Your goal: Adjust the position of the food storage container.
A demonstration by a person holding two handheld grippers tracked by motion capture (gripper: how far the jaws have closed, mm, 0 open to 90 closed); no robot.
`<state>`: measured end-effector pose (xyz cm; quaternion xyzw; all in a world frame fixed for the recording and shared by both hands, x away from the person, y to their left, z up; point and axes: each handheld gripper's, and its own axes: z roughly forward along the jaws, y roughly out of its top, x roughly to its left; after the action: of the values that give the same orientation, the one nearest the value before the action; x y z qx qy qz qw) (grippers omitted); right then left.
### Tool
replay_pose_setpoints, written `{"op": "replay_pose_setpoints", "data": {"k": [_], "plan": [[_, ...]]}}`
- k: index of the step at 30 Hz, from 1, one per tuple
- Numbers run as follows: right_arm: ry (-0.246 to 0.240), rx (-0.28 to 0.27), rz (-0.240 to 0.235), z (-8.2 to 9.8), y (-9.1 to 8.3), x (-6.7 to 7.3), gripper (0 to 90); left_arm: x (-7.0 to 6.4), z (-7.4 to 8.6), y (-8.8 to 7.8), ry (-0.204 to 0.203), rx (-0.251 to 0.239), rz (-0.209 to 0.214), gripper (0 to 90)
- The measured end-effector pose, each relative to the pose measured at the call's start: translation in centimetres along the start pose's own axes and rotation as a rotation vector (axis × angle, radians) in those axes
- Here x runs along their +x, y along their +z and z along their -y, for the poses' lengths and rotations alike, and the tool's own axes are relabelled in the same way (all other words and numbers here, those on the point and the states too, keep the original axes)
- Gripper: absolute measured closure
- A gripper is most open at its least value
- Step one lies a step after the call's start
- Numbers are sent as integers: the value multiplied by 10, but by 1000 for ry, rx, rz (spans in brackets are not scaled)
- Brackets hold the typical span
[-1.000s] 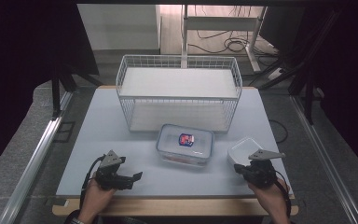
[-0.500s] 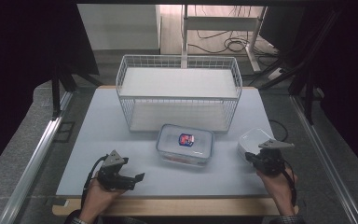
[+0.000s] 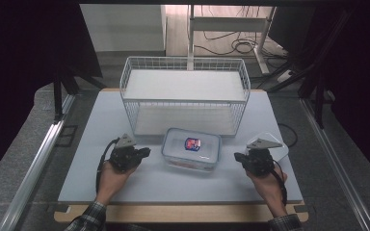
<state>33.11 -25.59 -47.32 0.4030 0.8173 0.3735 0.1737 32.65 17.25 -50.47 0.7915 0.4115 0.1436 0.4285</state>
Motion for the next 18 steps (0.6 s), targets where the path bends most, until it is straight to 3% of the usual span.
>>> {"op": "replay_pose_setpoints", "data": {"k": [4,5,7,9,13,18], "plan": [[-7,18,-7,-8,21,7,895,3,-14,28,21,23,-20,899],[-7,18,-7,-8,21,7,895,3,-14,28,21,23,-20,899],[-11,39,7,-13,37,10,895,4,-22,46,28,37,-12,899],[-8,53,15,-16,47,11,895,5,-23,53,39,52,1,898],[-8,73,21,-17,55,13,897,-1,-22,56,59,91,-2,900],[-10,78,4,-15,51,16,897,-8,-17,49,34,99,0,900]]}}
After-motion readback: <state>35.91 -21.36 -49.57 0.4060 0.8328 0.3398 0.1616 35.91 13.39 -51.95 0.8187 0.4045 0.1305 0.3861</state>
